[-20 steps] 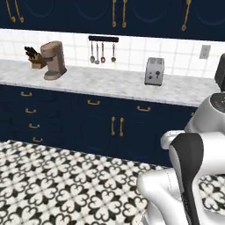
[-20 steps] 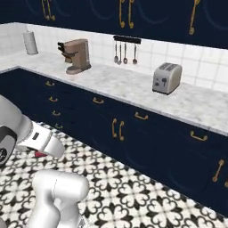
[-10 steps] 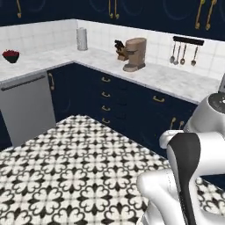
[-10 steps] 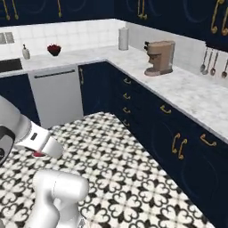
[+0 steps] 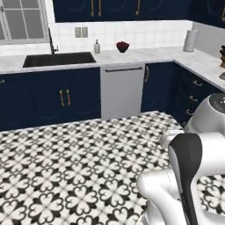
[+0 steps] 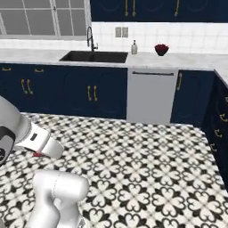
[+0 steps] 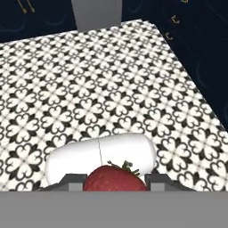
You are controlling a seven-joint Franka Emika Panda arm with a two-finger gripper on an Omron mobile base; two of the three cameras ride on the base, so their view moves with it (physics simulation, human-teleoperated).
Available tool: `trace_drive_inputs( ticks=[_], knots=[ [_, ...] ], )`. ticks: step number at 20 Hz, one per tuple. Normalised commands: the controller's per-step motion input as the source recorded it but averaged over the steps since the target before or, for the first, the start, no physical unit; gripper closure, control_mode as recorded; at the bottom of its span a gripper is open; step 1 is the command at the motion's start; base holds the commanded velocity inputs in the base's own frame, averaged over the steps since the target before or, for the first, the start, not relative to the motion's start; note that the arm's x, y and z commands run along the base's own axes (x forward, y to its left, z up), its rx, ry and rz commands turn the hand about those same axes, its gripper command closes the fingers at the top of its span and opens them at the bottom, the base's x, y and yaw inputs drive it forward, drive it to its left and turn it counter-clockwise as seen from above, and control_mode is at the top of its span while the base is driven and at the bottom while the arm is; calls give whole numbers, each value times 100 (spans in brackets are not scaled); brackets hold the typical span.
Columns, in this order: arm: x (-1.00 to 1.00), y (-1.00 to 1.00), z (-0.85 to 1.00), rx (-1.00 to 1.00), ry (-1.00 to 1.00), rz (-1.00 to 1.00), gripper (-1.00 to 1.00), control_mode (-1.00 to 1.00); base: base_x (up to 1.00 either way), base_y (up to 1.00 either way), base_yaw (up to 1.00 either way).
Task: Take the strawberry from the fridge and place it on top of the pancake, located on the dining counter.
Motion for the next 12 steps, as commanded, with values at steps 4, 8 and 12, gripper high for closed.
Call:
trace_drive_inputs(
  ticks=[4, 8, 12],
  knots=[
    [0, 0, 0, 0, 0, 0, 100, 100, 0, -3, 80],
    [0, 0, 0, 0, 0, 0, 100, 100, 0, -9, 73],
    [0, 0, 0, 0, 0, 0, 100, 100, -9, 23, 59]
  ],
)
